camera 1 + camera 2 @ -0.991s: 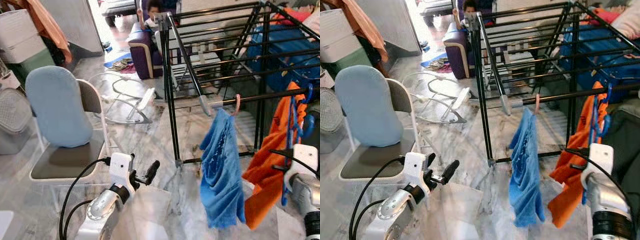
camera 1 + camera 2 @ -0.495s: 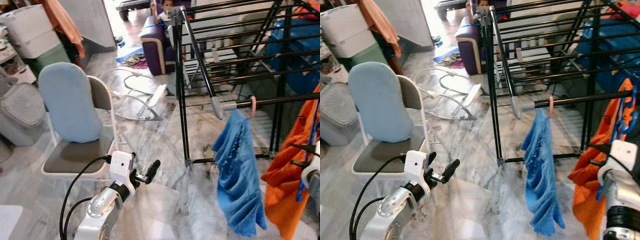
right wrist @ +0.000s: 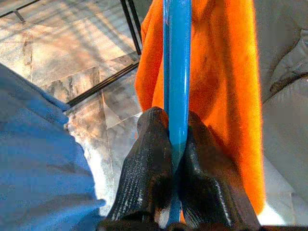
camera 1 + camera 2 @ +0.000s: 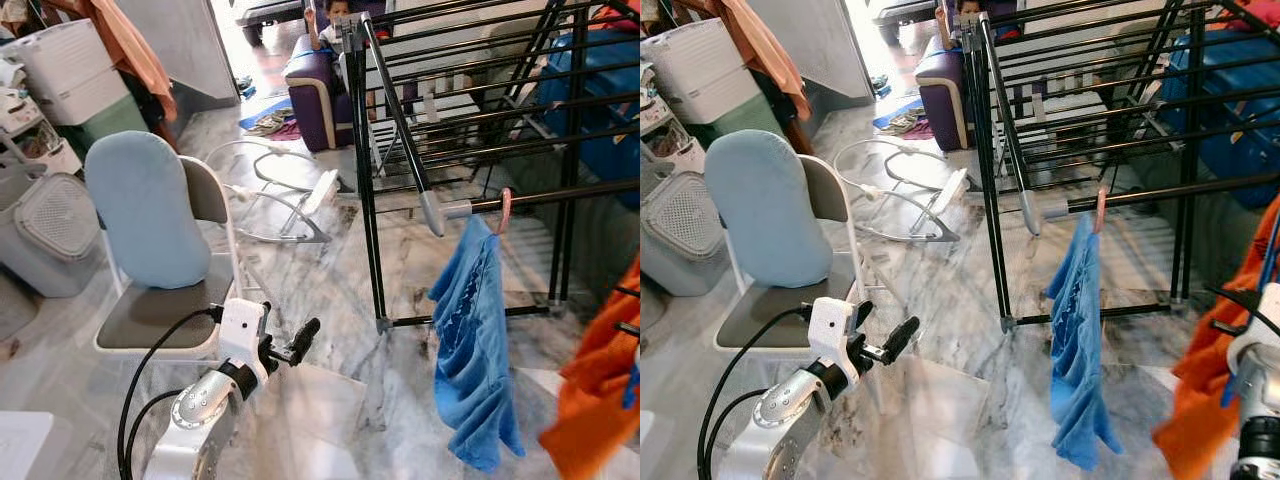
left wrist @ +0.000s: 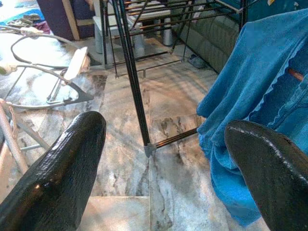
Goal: Hang hanger
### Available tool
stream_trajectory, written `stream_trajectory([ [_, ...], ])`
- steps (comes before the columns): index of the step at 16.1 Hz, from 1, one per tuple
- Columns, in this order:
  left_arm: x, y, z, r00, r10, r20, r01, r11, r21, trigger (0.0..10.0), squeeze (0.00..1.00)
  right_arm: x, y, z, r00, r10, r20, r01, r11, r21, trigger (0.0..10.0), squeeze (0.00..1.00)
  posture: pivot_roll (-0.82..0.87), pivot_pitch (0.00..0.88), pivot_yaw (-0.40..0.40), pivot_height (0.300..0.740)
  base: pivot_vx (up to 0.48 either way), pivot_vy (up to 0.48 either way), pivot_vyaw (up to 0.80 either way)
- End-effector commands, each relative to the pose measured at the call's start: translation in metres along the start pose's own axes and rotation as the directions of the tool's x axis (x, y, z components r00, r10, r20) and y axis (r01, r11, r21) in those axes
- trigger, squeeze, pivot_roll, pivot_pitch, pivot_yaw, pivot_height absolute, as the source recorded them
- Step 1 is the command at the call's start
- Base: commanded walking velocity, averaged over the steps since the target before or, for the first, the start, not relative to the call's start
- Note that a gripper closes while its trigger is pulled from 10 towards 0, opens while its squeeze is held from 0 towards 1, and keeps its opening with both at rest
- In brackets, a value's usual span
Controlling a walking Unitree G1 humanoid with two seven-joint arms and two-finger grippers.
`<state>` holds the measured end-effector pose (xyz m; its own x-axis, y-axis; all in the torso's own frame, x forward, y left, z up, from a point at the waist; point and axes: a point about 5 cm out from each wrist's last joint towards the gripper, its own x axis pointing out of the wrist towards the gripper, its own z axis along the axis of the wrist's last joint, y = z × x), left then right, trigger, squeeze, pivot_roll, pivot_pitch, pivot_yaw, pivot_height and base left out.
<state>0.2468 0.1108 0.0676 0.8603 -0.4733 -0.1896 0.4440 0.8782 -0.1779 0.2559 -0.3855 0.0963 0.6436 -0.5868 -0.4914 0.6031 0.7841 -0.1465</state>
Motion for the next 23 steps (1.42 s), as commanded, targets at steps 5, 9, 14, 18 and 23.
stream_trajectory([
  [5, 0.003, 0.009, 0.001, 1.0, 0.006, -0.019, -0.006, 1.0, 0.024, 10.0, 0.0, 0.0, -0.024, -0.001, 0.998, -0.056, 0.001, 0.055, 0.998, 0.02, 10.0, 0.0, -0.21, 0.0, 0.194, 0.74, 0.0, 0.0, 0.0],
  [9, 0.003, 0.012, 0.001, 1.0, 0.016, -0.025, -0.015, 0.999, 0.04, 10.0, 0.0, -0.004, 0.023, -0.016, 0.98, 0.19, -0.065, -0.194, 0.979, -0.067, 10.0, 0.0, -0.2, 0.0, 0.188, 0.74, 0.0, 0.0, 0.0],
  [14, -0.001, 0.019, -0.001, 0.996, 0.091, -0.024, -0.09, 0.995, 0.053, 10.0, 0.0, -0.017, 0.058, -0.019, 0.951, 0.304, -0.051, -0.309, 0.937, -0.163, 10.0, 0.0, -0.19, 0.0, 0.175, 0.74, 0.0, 0.0, 0.0],
  [18, 0.0, 0.017, -0.002, 0.996, 0.083, -0.024, -0.082, 0.995, 0.051, 10.0, 0.0, -0.03, 0.053, 0.007, 0.959, 0.281, 0.04, -0.266, 0.938, -0.223, 10.0, 0.0, -0.19, 0.0, 0.175, 0.74, 0.0, 0.0, 0.0],
  [23, 0.004, 0.014, -0.003, 0.998, 0.062, -0.03, -0.06, 0.997, 0.047, 10.0, 0.0, -0.044, 0.013, 0.034, 0.976, 0.191, 0.103, -0.161, 0.957, -0.241, 10.0, 0.0, -0.26, 0.0, 0.197, 0.74, 0.0, 0.0, 0.0],
])
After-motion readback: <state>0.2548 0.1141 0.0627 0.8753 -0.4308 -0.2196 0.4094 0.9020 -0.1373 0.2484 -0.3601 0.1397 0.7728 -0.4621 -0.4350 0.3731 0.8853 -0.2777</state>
